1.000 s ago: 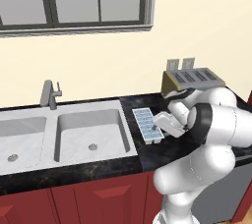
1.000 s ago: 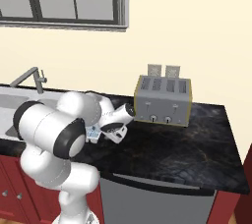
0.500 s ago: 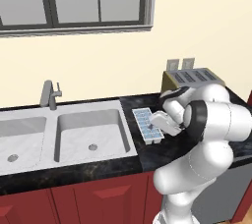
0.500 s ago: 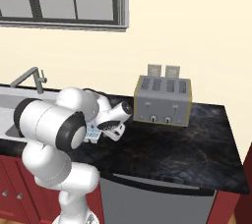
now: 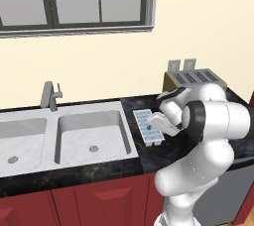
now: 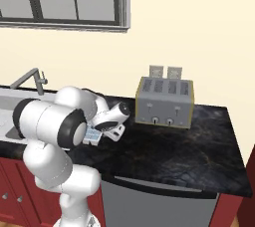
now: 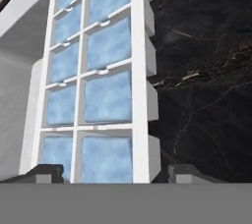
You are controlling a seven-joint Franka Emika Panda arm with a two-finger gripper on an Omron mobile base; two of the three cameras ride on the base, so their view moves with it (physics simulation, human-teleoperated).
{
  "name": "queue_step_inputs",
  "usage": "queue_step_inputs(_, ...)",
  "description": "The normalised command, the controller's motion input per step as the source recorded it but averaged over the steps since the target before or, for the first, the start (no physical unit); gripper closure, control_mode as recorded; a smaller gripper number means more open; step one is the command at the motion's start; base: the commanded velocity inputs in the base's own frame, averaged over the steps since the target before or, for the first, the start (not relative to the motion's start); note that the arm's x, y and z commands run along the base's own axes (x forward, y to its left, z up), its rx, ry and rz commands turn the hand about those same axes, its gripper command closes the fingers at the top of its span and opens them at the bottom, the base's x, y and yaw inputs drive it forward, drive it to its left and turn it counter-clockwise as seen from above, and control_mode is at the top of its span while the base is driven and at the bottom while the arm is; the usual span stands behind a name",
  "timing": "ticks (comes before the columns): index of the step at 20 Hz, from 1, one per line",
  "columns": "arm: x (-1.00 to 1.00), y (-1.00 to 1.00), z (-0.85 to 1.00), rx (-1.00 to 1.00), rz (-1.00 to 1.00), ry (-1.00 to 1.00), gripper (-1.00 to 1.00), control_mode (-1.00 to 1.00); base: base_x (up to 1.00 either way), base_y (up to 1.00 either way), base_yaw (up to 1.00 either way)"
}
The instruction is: The ice cube tray has been filled with water. Take the tray and place it in the freezer to make ice. Close the freezer door after placing the tray.
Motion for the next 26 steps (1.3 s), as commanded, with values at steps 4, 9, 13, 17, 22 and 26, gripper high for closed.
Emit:
queue_step_inputs(4,-0.13,0.42,-0.57,0.00,0.05,-0.07,-1.00,-1.00,0.00,0.00,0.00)
queue_step_inputs(9,-0.15,0.46,-0.60,0.00,0.05,-0.03,1.00,-1.00,0.00,0.00,0.00)
queue_step_inputs(13,-0.03,0.45,-0.47,0.00,0.04,0.00,1.00,-1.00,0.00,0.00,0.00)
queue_step_inputs(17,0.00,0.05,-0.11,0.00,0.02,-0.01,1.00,-1.00,0.00,0.00,0.00)
queue_step_inputs(22,0.00,0.00,0.00,0.00,0.00,0.00,1.00,-1.00,0.00,0.00,0.00)
queue_step_inputs(26,0.00,0.00,-0.01,0.00,0.00,0.00,1.00,-1.00,0.00,0.00,0.00)
